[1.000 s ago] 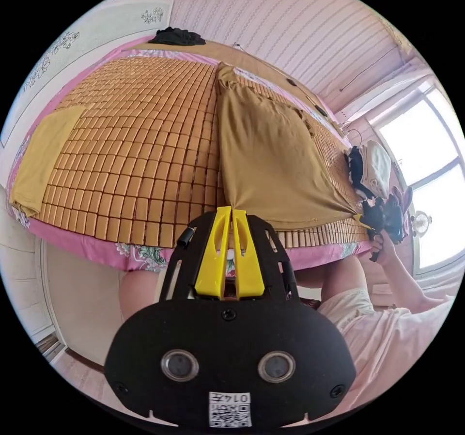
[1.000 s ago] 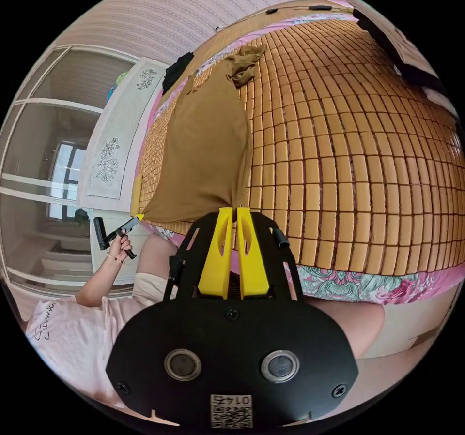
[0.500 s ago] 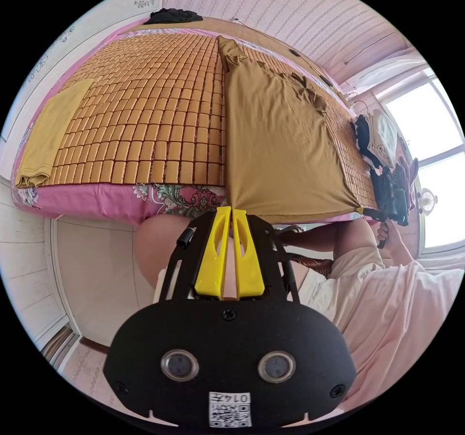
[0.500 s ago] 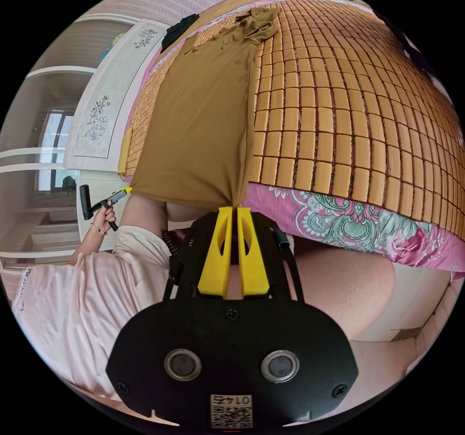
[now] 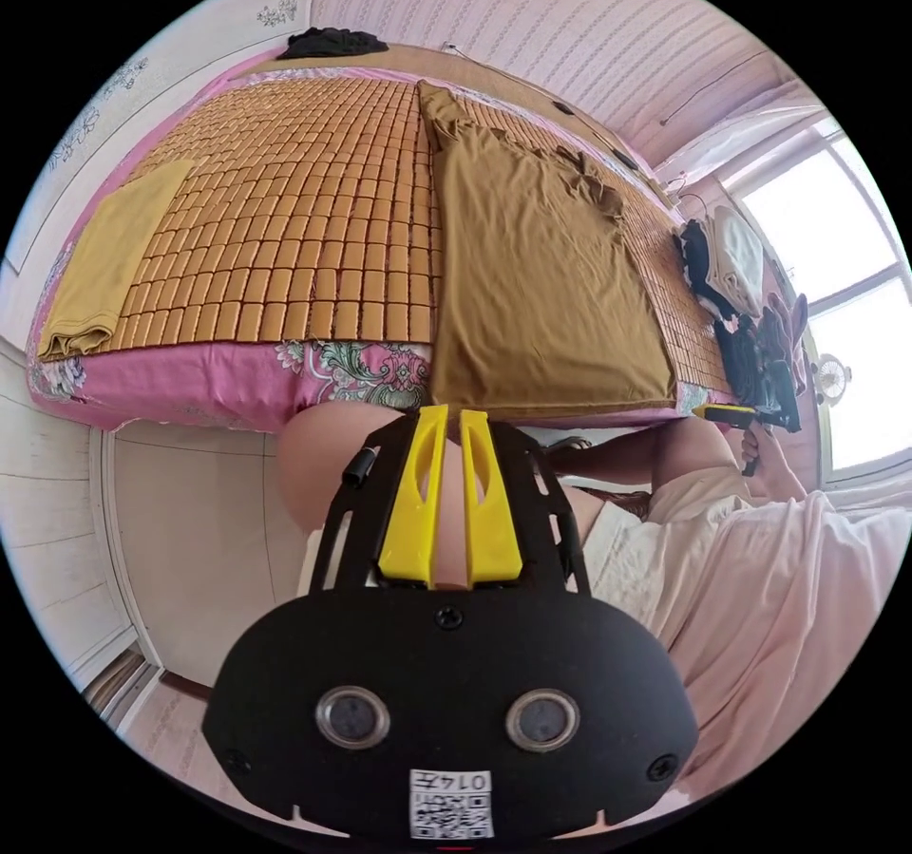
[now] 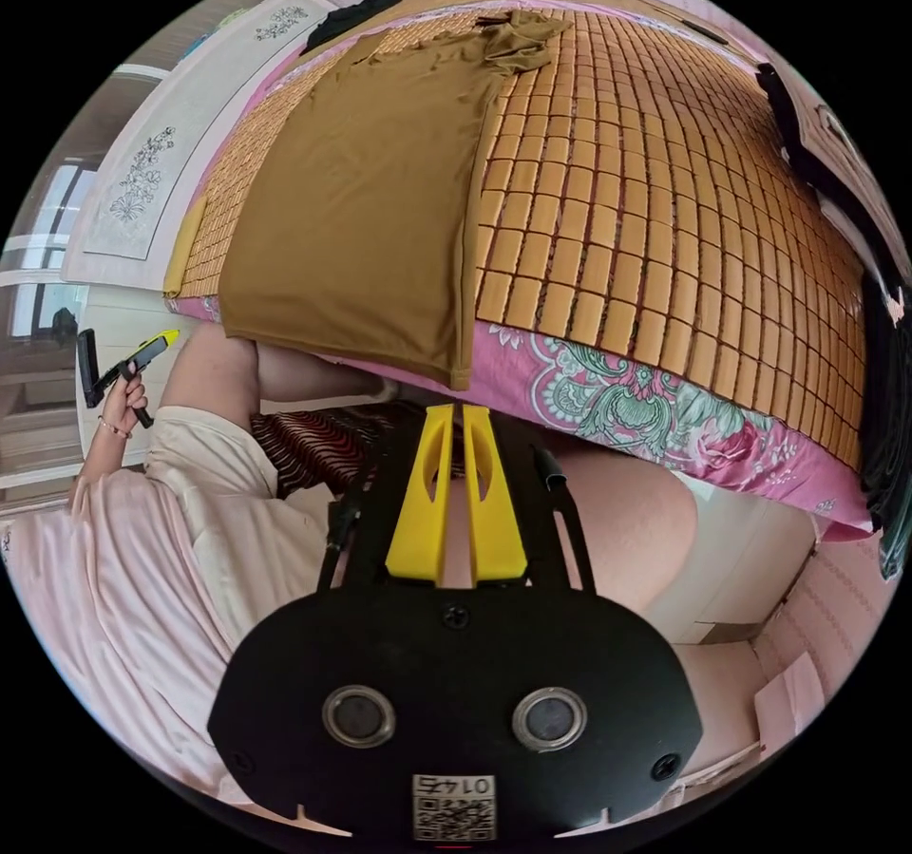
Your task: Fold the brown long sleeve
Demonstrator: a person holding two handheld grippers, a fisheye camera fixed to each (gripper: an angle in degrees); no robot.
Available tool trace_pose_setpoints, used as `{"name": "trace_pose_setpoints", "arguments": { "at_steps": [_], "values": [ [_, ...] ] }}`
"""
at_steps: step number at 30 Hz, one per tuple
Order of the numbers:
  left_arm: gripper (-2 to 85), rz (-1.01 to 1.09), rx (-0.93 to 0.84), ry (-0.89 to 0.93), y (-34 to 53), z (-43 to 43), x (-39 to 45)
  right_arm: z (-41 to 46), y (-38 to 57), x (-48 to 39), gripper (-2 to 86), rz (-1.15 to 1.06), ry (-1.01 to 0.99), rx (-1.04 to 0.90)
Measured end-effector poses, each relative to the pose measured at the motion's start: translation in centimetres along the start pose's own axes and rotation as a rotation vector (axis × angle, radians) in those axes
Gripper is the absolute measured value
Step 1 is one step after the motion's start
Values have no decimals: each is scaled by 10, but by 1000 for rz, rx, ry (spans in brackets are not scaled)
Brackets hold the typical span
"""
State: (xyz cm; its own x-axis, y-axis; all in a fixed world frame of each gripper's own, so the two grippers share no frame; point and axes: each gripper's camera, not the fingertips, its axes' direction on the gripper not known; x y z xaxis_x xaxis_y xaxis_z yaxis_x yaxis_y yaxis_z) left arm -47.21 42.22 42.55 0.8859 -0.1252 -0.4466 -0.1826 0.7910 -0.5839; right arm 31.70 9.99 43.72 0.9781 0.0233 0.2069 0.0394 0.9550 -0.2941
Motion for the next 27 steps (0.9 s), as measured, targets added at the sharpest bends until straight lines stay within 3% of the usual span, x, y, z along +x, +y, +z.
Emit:
{"name": "trace_pose_setpoints", "arguments": {
  "at_steps": [8,14,27],
  "values": [
    [2,230,70,-15,-57,0,63,-35,-14,-1,63,-45,74,121],
    [11,350,42,58,-133,49,114,-66,-54,33,65,-5,60,191],
    [2,506,56,168,-392,209,243,-109,-284,70,71,-46,123,319]
  ]
}}
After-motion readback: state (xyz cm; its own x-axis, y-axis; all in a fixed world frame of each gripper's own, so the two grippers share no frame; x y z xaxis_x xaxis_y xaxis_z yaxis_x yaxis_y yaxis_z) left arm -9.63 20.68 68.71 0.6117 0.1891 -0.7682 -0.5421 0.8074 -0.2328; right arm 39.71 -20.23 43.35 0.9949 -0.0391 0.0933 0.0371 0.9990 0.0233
